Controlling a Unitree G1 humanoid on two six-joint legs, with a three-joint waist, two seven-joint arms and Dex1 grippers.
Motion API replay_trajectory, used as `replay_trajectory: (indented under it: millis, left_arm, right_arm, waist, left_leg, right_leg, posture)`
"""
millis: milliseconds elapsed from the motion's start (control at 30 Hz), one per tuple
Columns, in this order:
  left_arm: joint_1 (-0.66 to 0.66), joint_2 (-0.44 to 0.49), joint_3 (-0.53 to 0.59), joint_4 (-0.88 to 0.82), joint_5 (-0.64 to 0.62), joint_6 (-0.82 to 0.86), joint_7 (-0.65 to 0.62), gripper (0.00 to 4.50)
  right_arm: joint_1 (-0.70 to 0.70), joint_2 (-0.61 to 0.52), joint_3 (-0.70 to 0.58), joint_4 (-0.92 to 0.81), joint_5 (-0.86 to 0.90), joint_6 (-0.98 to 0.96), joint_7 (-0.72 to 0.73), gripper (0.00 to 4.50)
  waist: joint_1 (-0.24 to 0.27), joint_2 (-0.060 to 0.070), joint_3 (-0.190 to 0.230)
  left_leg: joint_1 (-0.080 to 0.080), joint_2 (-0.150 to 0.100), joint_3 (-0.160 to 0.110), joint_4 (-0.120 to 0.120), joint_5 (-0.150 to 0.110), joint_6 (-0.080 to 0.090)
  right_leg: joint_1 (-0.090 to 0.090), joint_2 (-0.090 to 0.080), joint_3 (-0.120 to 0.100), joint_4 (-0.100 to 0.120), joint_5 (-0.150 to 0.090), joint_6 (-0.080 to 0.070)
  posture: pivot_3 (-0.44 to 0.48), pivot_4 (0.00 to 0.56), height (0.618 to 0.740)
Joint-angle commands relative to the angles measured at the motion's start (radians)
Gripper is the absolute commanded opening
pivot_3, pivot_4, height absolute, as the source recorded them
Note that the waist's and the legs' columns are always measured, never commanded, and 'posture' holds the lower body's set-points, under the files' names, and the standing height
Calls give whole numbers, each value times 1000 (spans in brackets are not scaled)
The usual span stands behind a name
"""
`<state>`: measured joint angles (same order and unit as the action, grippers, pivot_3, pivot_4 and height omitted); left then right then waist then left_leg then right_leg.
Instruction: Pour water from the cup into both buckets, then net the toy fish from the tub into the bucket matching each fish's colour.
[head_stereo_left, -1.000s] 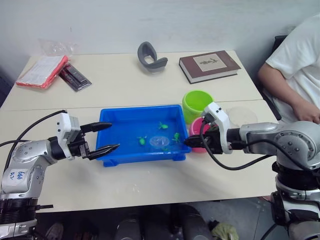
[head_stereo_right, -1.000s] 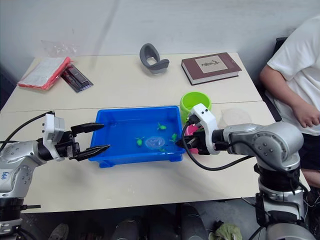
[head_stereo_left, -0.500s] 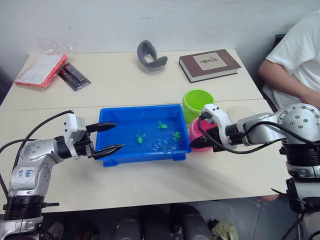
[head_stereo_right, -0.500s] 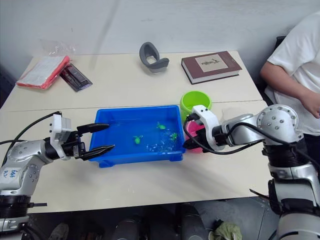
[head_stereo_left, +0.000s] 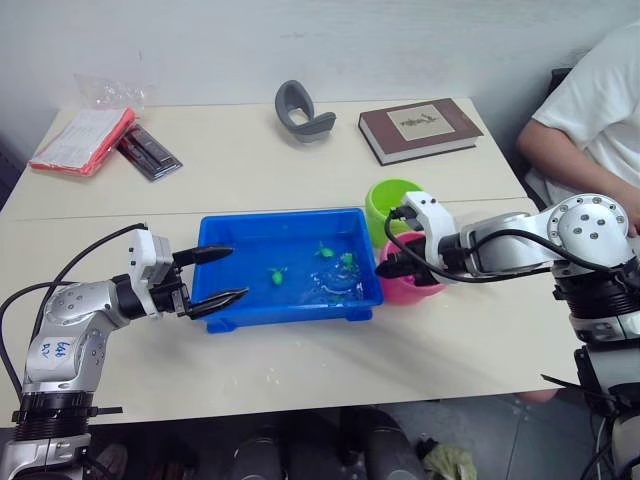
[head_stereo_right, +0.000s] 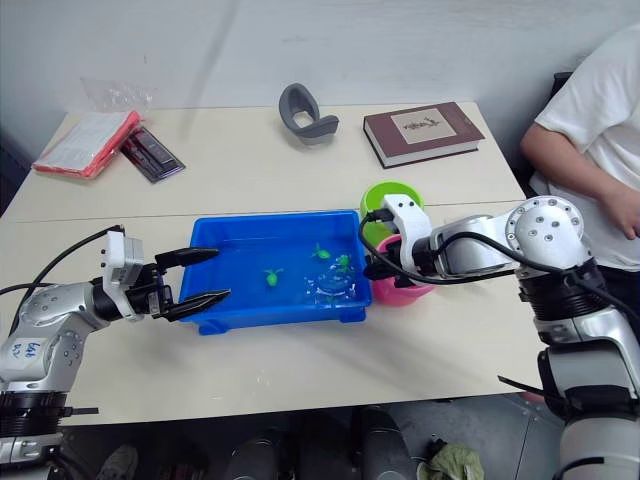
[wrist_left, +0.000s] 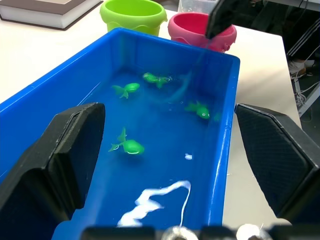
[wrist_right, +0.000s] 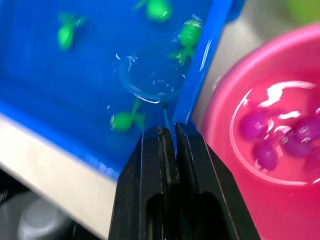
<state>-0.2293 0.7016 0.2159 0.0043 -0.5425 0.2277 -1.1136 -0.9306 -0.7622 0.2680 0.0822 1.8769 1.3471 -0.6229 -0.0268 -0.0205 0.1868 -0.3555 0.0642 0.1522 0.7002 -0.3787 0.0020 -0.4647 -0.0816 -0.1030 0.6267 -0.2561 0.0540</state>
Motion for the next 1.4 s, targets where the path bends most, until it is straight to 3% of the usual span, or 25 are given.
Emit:
replay_trajectory:
  millis: [33,433,567,700,933,1233,1400]
  left_arm:
    - [0,7,13,-19,0,-13,-2,4458]
    - [-4,19,16,-22,-3,-2,-6,4458]
    - [-6,24,18,-20,-2,-3,-5,4458]
    - [5,24,21,-35,-3,-2,2,4458]
    - [18,38,32,-38,-4,-4,1,4458]
    - [25,50,45,-37,-7,-4,-3,4458]
    - [17,54,54,-40,-17,3,-2,4458]
  right_arm:
    - [-15,8,-16,-45,2,-46,-59,0]
    - [-26,50,-16,-151,-242,19,53,0]
    - [-33,58,-7,-216,-403,42,183,0]
    - [-2,58,34,-312,-635,-30,356,0]
    - [69,53,39,-390,-885,-147,636,0]
    - [192,21,-36,-483,-1037,-242,878,0]
    - [348,-26,-177,-583,-1050,-359,1018,0]
  waist:
    - [0,0,0]
    - [0,0,0]
    - [0,0,0]
    - [-1,0,0]
    - [0,0,0]
    - [0,0,0]
    - [2,0,0]
  left_leg:
    - [0,0,0,0,0,0]
    - [-1,1,-3,0,0,0]
    - [-1,1,-3,0,0,0]
    - [-1,1,-3,0,0,0]
    - [-1,0,-3,-1,0,0]
    - [-1,0,-3,-1,0,0]
    - [-1,0,-3,-1,0,0]
  right_leg:
    - [0,0,0,0,0,0]
    - [0,-1,1,-1,0,0]
    - [0,-1,1,-1,0,0]
    - [0,-1,1,-1,0,0]
    - [0,0,-1,-2,0,0]
    - [0,1,-1,-2,0,0]
    - [0,2,-1,-2,0,0]
  posture:
    - [0,150,740]
    - [0,150,740]
    - [0,150,740]
    - [0,150,740]
    - [0,150,740]
    - [0,150,740]
    - [0,150,740]
